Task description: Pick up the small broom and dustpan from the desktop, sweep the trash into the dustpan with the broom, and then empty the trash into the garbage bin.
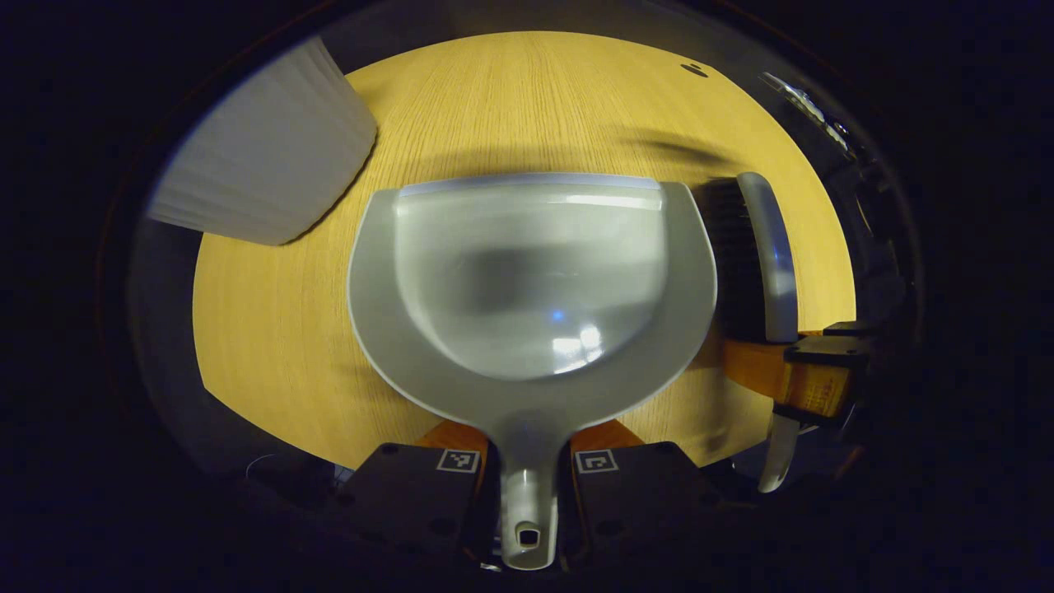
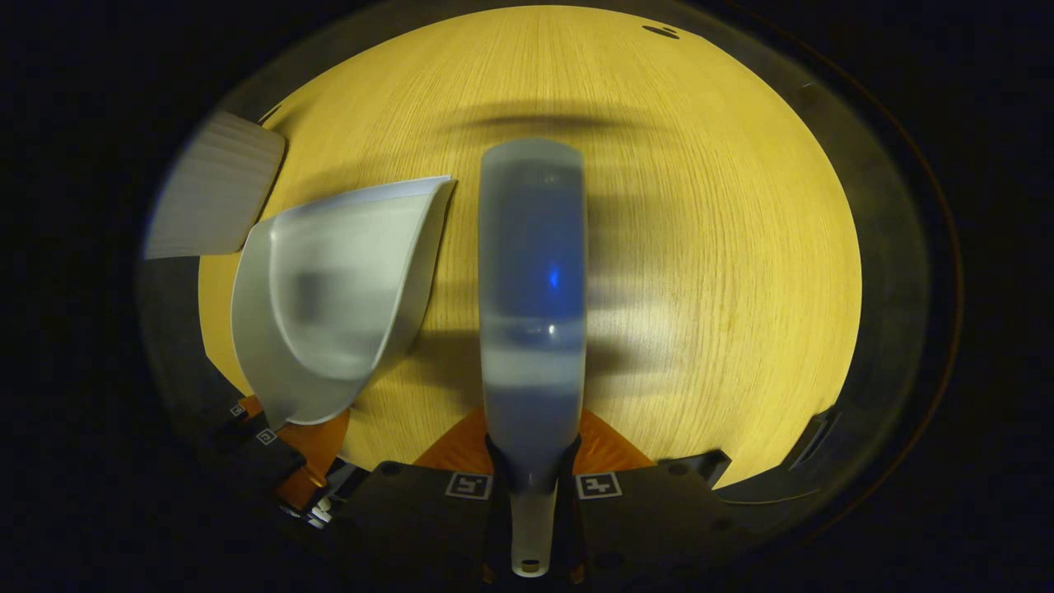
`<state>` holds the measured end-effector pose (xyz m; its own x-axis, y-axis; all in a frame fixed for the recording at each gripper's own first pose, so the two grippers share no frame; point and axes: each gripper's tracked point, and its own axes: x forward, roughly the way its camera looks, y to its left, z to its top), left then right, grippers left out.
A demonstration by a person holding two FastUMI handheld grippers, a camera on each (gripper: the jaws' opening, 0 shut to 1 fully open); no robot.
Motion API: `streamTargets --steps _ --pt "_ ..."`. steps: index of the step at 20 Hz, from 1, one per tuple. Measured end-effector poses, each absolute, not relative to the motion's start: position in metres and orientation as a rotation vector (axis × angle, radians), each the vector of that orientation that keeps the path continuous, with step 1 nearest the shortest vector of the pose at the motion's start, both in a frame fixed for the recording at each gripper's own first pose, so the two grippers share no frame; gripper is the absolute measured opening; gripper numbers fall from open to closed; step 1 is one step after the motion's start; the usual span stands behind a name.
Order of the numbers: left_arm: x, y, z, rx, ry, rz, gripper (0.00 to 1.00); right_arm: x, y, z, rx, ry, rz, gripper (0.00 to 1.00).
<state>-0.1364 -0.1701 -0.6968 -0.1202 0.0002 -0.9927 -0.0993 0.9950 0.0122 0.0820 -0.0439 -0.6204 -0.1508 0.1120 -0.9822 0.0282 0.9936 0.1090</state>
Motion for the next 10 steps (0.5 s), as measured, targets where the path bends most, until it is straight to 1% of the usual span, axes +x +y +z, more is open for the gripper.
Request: streamTargets --steps 1,2,4,5,6,7,8,9,10 --pt "-0.140 -0.171 -0.700 -0.066 1.707 0.082 0.27 0.083 -0.044 -0.619 0.109 1.726 0.074 0.19" --pt "-0.138 -0.170 -0.696 -0.061 1.701 0.082 0.27 0.084 -0.043 -0.619 0.116 1.727 0.074 0.24" --pt "-0.136 -0.172 -0.698 -0.068 1.705 0.057 0.27 0.085 -0.042 -0.617 0.124 1.731 0.071 0.30" --pt "-0.139 -0.175 -0.699 -0.096 1.720 0.021 0.29 0.084 -0.042 -0.617 0.124 1.734 0.070 0.30" --pt "-0.141 -0.177 -0.695 -0.104 1.726 -0.005 0.29 0.084 -0.041 -0.618 0.127 1.732 0.066 0.32" --pt "-0.143 -0.181 -0.697 -0.114 1.733 -0.037 0.31 0.084 -0.041 -0.618 0.127 1.734 0.060 0.33" --pt "-0.143 -0.186 -0.695 -0.114 1.731 -0.063 0.39 0.085 -0.040 -0.619 0.124 1.734 0.060 0.39" --pt "-0.142 -0.188 -0.697 -0.094 1.725 -0.068 0.57 0.084 -0.042 -0.619 0.120 1.733 0.062 0.40" --pt "-0.142 -0.187 -0.698 -0.075 1.718 -0.064 0.75 0.084 -0.043 -0.617 0.119 1.731 0.064 0.37"
